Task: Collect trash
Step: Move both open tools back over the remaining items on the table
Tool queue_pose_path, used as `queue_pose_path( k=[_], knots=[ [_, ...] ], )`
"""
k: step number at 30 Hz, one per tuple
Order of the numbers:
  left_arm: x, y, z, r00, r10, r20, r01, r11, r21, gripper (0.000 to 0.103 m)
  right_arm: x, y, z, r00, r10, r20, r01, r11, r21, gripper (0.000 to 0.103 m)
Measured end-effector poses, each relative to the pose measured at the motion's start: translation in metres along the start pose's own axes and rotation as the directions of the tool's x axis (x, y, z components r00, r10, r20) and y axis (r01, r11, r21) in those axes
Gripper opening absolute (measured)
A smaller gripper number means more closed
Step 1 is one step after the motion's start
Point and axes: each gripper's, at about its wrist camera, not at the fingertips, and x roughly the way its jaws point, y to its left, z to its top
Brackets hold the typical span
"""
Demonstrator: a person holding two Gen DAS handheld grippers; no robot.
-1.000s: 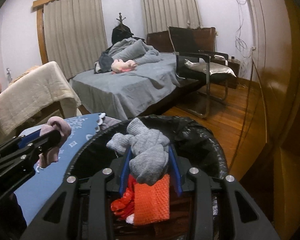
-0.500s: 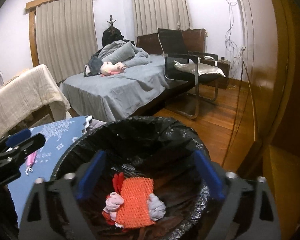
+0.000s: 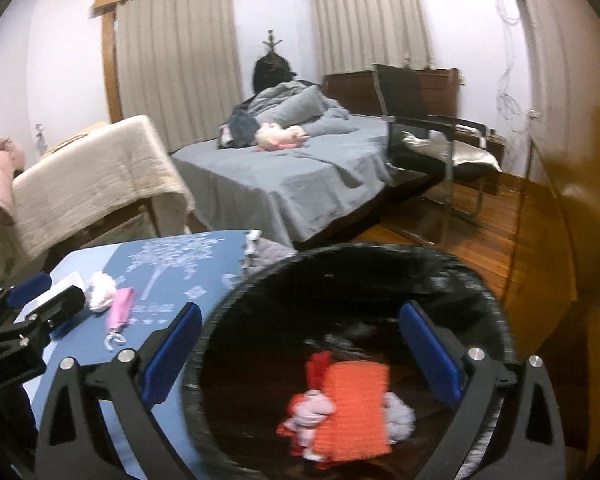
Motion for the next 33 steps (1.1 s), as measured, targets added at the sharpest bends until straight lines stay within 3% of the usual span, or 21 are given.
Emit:
queue_pose_path(
  k=[9,16,23,33],
  knots=[
    [-0.009,0.074,-0.012,0.989,0.146,-0.017,-0.146,0.988,-0.05,0.087,0.025,0.069,-0.003,0.995,0.099,-0.028,-0.101,0.994,-0.045,0.097],
    [0.002,0.137,-0.023,0.965,0.257,-0.057,-0.262,0.961,-0.093,0.087,0.041,0.105,-0.007,0.988,0.144,-0.051,-0.148,0.986,-0.081,0.097],
    [0.014,0.167,-0.041,0.952,0.283,-0.114,-0.297,0.947,-0.126,0.087,0.058,0.13,-0.012,0.983,0.164,-0.085,-0.172,0.98,-0.104,0.097],
    [0.035,0.18,-0.048,0.96,0.237,-0.15,-0.257,0.957,-0.133,0.073,0.081,0.147,-0.019,0.978,0.173,-0.118,-0.187,0.975,-0.117,0.097]
  ],
)
